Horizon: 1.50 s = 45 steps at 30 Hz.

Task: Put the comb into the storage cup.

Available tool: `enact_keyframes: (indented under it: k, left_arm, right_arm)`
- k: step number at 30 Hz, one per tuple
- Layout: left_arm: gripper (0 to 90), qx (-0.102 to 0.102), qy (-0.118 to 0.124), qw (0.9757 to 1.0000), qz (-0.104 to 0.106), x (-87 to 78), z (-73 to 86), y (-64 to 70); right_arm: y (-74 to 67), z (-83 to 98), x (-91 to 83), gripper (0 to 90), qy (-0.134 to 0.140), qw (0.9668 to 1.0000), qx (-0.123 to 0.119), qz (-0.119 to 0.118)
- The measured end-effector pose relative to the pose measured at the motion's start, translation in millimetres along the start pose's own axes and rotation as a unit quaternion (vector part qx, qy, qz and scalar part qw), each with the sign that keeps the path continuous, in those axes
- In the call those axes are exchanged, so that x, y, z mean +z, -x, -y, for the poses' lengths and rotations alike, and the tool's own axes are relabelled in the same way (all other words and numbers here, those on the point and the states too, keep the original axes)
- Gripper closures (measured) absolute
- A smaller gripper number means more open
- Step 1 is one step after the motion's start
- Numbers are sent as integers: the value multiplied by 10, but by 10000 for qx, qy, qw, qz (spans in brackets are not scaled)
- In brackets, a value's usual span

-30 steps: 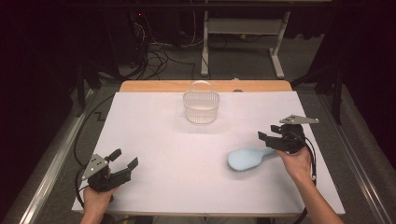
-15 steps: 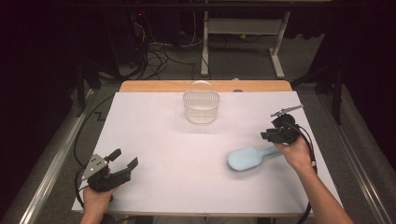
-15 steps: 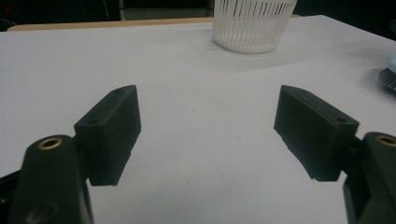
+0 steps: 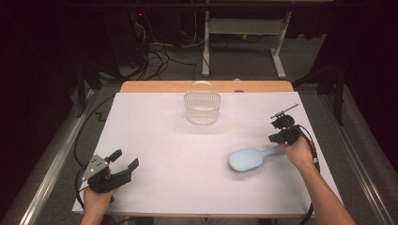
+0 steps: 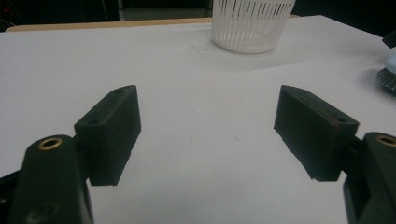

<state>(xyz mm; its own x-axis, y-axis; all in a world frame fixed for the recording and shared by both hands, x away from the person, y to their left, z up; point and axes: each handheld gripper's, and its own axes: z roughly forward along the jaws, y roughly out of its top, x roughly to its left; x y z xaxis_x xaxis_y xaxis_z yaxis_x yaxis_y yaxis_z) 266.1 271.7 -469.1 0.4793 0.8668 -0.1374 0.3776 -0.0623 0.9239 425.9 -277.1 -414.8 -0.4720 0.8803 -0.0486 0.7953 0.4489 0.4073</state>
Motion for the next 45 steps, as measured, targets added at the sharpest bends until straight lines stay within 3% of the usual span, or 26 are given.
enact_keyframes:
  k: [16,45]
  left_arm:
    - [222,13,-11,10000,9,0,0,2]
    - [223,13,-7,10000,-1,0,1,4]
  right_arm:
    - [57,81,38,900,-236,9997,97,16]
    - [75,373,24,900,-179,9996,179,-136]
